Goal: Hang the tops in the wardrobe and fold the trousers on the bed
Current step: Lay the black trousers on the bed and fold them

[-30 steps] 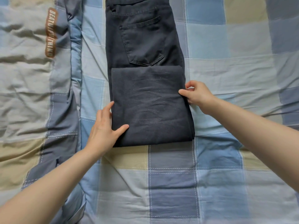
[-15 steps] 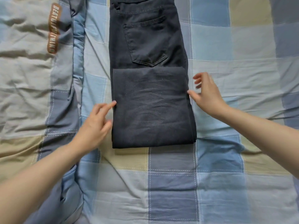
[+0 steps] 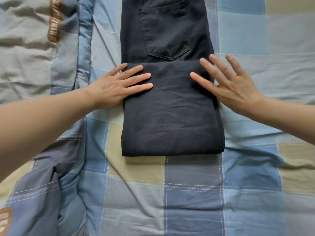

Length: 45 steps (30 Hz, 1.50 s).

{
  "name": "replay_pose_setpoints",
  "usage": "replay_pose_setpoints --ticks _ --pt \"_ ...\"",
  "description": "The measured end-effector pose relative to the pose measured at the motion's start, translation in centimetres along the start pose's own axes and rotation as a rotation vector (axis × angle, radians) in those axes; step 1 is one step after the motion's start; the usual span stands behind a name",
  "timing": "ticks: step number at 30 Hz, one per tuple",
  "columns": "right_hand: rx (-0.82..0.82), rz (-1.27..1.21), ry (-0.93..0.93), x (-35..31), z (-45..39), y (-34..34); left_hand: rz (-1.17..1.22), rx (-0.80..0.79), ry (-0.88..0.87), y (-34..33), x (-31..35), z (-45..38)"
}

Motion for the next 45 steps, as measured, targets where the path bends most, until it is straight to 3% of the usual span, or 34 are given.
replay_pose_setpoints --ticks 4,9,14,18,22,24,26,28,29,31,32,33,35,36,38,40,43,45 --pt "-0.112 -0.078 0.268 0.3 0.5 -2.2 0.128 0.022 -0.029 -0.4 -0.2 -0.4" --pt "-0.141 -0.135 0.281 0.3 -0.4 -3.1 0.286 -0.051 -0.004 -0.4 -0.5 -0.9" --pt "-0.079 -0.163 0.279 1.2 -0.3 -1.7 0.428 -0.227 0.068 1.6 0.7 -0.4" --pt "-0.082 -0.263 0.358 -0.2 2.7 1.5 0.464 -0.212 -0.018 2.6 4.5 2.9" --pt "-0.184 -0.442 0.456 -4.6 9.0 5.0 0.477 -0.139 -0.117 3.4 12.6 7.0" --pt "-0.203 -0.571 0.484 -6.4 11.5 7.0 0.706 -0.234 -0.181 5.1 15.3 9.4" --pt "-0.245 -0.776 0.473 -7.8 13.0 8.8 1.064 -0.47 -0.101 5.2 17.3 11.6" --pt "-0.344 -1.051 0.349 -8.0 13.5 10.8 1.189 -0.686 0.152 3.4 19.1 11.9" --pt "-0.418 -1.172 0.257 -7.8 13.3 11.3 1.366 -0.8 0.137 2.8 20.0 13.3" --pt "-0.532 -1.418 -0.05 -7.4 12.6 10.8 1.616 -1.044 0.58 2.7 18.4 13.3" --pt "-0.546 -1.514 -0.287 -7.2 11.8 9.9 1.857 -0.84 0.679 2.5 19.3 13.9" --pt "-0.539 -1.574 -0.48 -6.8 10.7 9.2 2.091 -0.631 0.665 3.8 20.1 13.5" --pt "-0.585 -1.688 -0.731 -6.8 8.0 7.9 2.325 -0.217 0.985 4.4 18.4 11.7" --pt "-0.633 -1.753 -0.844 -7.1 7.1 7.6 2.265 -0.087 1.07 4.1 18.2 11.7" --pt "-0.698 -1.752 -0.97 -7.9 5.9 6.9 2.134 0.063 1.104 4.1 19.2 12.1" --pt "-0.657 -1.61 -1.007 -8.1 5.8 7.2 2.042 0.147 1.077 4.8 20.0 11.7" --pt "-0.396 -1.464 -1.057 -7.7 6.2 8.5 1.893 0.309 1.169 5.6 19.7 11.7" --pt "-0.331 -1.398 -1.063 -7.5 6.0 8.8 1.675 0.307 1.251 5.4 19.5 11.5"
Point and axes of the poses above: each hand's wrist, its own z-axis away from the middle knuckle, its own y-axis out of the back of the hand, x = y × z, the point moved 3 cm from there along -z, towards the middle knuckle, and after that the axes turned 7 degrees about -x, right-handed, at the moved point
